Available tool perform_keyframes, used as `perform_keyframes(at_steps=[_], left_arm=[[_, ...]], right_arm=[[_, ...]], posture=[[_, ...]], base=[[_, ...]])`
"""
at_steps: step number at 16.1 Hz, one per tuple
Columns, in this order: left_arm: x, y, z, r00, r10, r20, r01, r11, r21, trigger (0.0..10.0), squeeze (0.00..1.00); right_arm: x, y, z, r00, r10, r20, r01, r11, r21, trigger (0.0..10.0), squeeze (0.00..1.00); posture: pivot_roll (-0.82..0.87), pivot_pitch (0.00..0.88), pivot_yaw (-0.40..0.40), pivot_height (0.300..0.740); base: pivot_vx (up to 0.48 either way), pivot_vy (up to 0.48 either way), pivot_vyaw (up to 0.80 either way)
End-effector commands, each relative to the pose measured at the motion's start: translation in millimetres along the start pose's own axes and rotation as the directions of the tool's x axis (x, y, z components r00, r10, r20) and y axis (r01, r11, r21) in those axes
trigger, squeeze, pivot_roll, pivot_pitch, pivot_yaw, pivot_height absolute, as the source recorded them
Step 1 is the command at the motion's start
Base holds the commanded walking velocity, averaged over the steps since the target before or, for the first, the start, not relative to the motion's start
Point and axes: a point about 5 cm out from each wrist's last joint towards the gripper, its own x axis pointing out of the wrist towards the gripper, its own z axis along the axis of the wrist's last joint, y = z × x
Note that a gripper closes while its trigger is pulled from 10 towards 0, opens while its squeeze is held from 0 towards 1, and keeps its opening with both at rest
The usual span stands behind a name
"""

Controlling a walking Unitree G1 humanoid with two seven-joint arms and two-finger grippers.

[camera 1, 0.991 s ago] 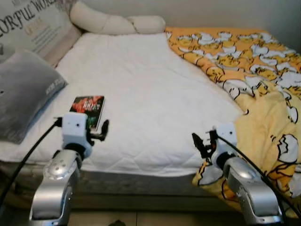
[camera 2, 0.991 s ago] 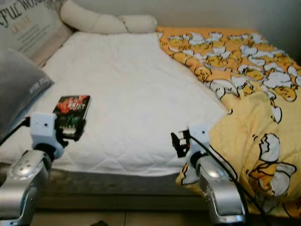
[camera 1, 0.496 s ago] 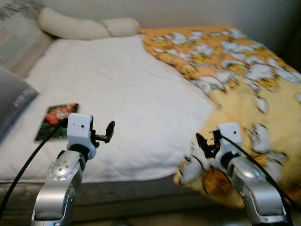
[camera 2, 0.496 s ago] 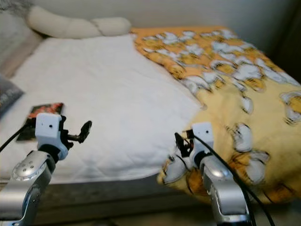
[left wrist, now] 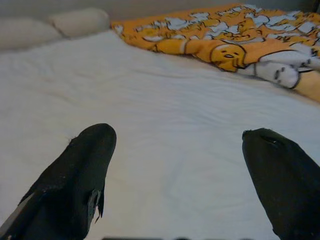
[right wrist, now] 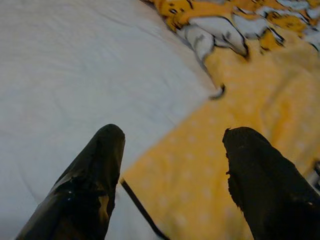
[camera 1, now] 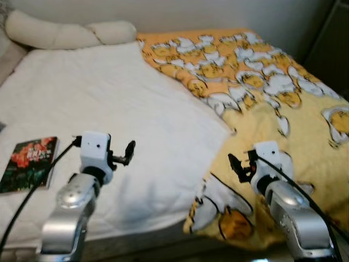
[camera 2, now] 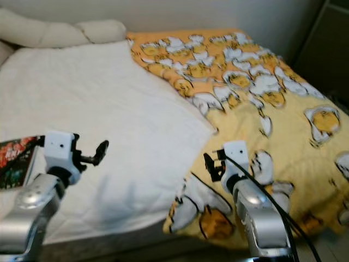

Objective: Clean up the room

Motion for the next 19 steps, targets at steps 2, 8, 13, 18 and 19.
perform_keyframes(at_steps=[2, 8, 13, 18, 19], left_arm=[[-6.4, -5.7, 2, 0.997, -0.081, -0.010, 0.081, 0.996, 0.026, 10.0, 1.00], [-8.2, -19.2, -11, 0.949, -0.299, -0.099, 0.305, 0.951, 0.054, 10.0, 0.52], [-1.4, -25.7, -5, 0.820, -0.545, -0.173, 0.565, 0.820, 0.097, 10.0, 0.00], [-10.8, -31.3, 5, 0.685, -0.693, -0.227, 0.723, 0.684, 0.097, 10.0, 0.00], [-13.7, -30.2, 6, 0.669, -0.702, -0.243, 0.737, 0.669, 0.099, 10.0, 0.00]], right_arm=[[-2.4, 6.9, -3, 0.999, 0.028, -0.041, -0.026, 0.999, 0.033, 10.0, 1.00], [18.4, 9.8, -31, 0.979, -0.012, -0.203, 0.023, 0.998, 0.052, 10.0, 1.00], [69.0, 18.1, -42, 0.944, -0.008, -0.330, 0.052, 0.991, 0.124, 10.0, 1.00], [91.9, 31.9, -32, 0.935, 0.066, -0.348, -0.013, 0.988, 0.152, 10.0, 0.00], [94.6, 33.3, -31, 0.930, 0.054, -0.363, -0.012, 0.993, 0.117, 10.0, 0.00]], posture=[[0.02, 0.000, 0.003, 0.740], [0.00, 0.000, 0.046, 0.740], [0.03, 0.000, 0.058, 0.740], [0.08, 0.042, 0.062, 0.740], [0.10, 0.070, 0.065, 0.740]], base=[[0.000, 0.000, 0.00], [0.000, 0.000, 0.00], [0.000, 0.000, 0.00], [0.000, 0.000, 0.00], [0.000, 0.000, 0.00]])
